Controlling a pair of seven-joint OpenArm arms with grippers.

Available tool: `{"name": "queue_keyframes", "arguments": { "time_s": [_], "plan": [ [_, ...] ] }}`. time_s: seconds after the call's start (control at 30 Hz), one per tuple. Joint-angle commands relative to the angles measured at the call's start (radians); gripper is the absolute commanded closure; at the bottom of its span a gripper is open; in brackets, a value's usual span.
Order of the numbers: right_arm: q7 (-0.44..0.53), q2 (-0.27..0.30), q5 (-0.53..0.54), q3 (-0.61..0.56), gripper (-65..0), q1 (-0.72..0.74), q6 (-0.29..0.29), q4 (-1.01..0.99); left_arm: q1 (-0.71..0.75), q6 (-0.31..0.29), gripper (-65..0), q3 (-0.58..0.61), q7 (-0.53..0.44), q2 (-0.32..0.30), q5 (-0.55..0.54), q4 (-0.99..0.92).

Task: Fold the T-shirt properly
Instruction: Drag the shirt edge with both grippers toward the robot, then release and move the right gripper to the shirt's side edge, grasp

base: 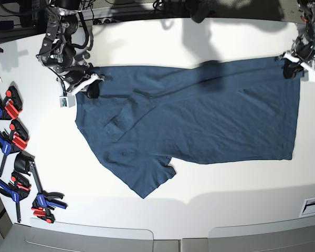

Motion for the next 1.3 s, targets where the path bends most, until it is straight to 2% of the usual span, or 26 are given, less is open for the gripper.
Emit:
{"name": "queue_keyframes", "arguments": {
  "time_s": [0.0, 0.17, 0.3, 0.5, 0.63, 0.93, 1.27],
  "plan": [
    [-0.038, 0.024, -0.016, 0.003, 0.0, -0.018, -0.01, 0.005, 0.046, 0.034, 0.0, 0.003, 0.133, -0.002, 0.082, 0.005],
    [-0.089, 0.053, 0.083, 0.005, 0.0, -0.071, -0.005, 0.006, 0.15, 0.034, 0.0, 0.003, 0.132, 0.003, 0.069, 0.107],
    [-0.109, 0.061, 0.115, 0.005, 0.0, -0.112, 0.01, 0.006, 0.204, 0.034, 0.0, -0.017, 0.132, 0.029, 0.072, 0.171],
    [-0.116, 0.061, 0.117, 0.005, 0.0, -0.181, 0.011, 0.011, 0.254, 0.034, 0.0, -0.108, 0.132, 0.072, 0.069, 0.192],
    [-0.116, 0.061, 0.117, 0.005, 0.0, -0.234, 0.011, 0.031, 0.267, 0.034, 0.0, -0.151, 0.132, 0.072, 0.069, 0.192],
    [-0.115, 0.061, 0.117, 0.005, 0.0, -0.369, 0.01, 0.154, 0.269, 0.034, 0.0, -0.155, 0.131, 0.072, 0.069, 0.192],
    [-0.111, 0.064, 0.114, 0.042, 0.0, -0.37, 0.006, 0.275, 0.269, 0.034, 0.0, -0.156, 0.124, 0.072, 0.069, 0.261]
  ]
}}
